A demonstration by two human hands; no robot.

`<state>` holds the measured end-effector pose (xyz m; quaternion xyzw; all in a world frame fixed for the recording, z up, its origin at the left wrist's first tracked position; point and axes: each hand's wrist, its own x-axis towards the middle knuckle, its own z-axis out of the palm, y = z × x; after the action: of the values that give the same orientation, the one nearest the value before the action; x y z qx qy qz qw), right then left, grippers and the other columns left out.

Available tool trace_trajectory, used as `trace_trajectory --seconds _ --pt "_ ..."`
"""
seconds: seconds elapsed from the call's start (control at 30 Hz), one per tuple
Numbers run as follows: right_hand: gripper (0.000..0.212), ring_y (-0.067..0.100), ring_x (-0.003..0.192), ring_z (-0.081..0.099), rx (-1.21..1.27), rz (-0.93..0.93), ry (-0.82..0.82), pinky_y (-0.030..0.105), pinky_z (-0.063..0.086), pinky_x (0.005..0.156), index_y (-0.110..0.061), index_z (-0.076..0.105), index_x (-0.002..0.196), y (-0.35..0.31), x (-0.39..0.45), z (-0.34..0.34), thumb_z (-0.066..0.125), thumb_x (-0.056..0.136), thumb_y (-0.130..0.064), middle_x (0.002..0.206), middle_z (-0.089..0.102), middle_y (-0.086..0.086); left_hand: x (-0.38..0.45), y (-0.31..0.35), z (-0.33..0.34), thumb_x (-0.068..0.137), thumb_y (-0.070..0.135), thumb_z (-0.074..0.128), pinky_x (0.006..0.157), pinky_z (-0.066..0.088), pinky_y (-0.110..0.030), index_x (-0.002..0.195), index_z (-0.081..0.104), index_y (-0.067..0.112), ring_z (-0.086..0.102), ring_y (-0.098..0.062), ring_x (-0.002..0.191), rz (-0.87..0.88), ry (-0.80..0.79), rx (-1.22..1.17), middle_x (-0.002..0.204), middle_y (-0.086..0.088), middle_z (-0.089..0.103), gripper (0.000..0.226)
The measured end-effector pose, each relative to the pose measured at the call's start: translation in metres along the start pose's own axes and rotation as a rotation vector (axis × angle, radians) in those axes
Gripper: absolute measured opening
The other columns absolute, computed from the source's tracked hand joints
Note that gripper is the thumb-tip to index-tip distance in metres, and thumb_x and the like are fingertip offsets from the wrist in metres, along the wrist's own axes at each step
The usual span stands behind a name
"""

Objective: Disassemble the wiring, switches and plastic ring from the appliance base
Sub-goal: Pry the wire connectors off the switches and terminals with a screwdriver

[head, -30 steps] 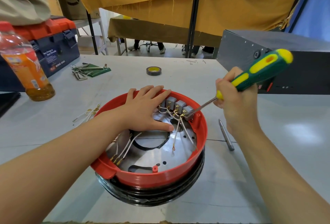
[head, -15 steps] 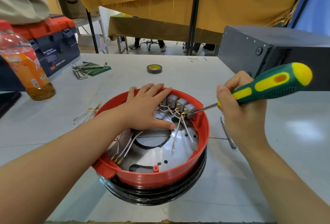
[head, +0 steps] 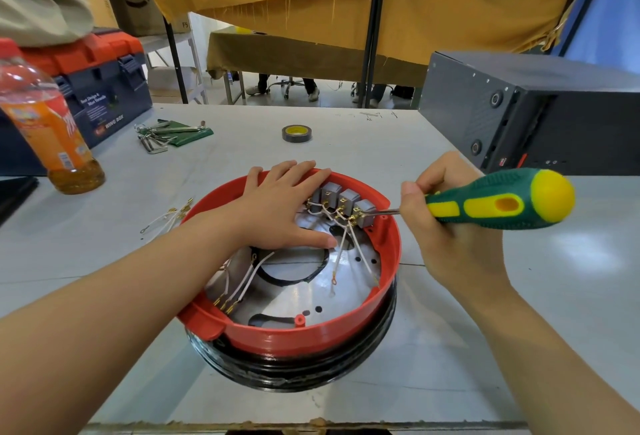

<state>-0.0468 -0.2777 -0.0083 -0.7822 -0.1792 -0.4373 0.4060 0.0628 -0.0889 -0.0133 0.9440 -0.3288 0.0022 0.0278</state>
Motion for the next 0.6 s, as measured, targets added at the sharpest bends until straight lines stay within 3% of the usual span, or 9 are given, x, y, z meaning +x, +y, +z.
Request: trace_trajectory --seconds 0.17,0.4,0.6 --pt "0.028 -0.003 0.053 0.047 0.047 0.037 -0.078 0.004 0.032 0.051 -0.023 0.039 0.067 0.001 0.008 0.000 0.058 0.084 -0.012 0.053 0.044 -0.012 0.000 -0.001 0.001 0.059 0.086 0.035 0.114 0.000 -0.054 0.150 -0.003 0.036 -0.004 -0.017 0.146 0.003 -0.001 0.004 0.159 0.009 -0.004 0.110" --pt "0.022 0.005 0.058 0.045 0.018 0.050 -0.034 0.007 0.033 0.055 -0.012 0.040 0.067 0.005 0.016 0.002 0.054 0.083 -0.007 0.059 0.042 -0.007 0.002 -0.003 0.003 0.063 0.084 0.041 0.114 -0.001 -0.054 0.150 -0.003 0.037 -0.003 -0.017 0.146 0.002 0.010 0.009 0.159 0.010 -0.004 0.108" --pt "0.024 0.005 0.050 0.037 0.223 0.251 0.046 0.015 0.034 0.049 -0.019 0.038 0.062 0.016 0.022 0.001 0.053 0.079 -0.013 0.052 0.037 -0.012 0.001 -0.002 0.002 0.060 0.086 0.036 0.115 0.000 -0.053 0.150 -0.003 0.037 -0.003 -0.016 0.146 0.000 0.006 0.009 0.159 0.009 -0.003 0.110"
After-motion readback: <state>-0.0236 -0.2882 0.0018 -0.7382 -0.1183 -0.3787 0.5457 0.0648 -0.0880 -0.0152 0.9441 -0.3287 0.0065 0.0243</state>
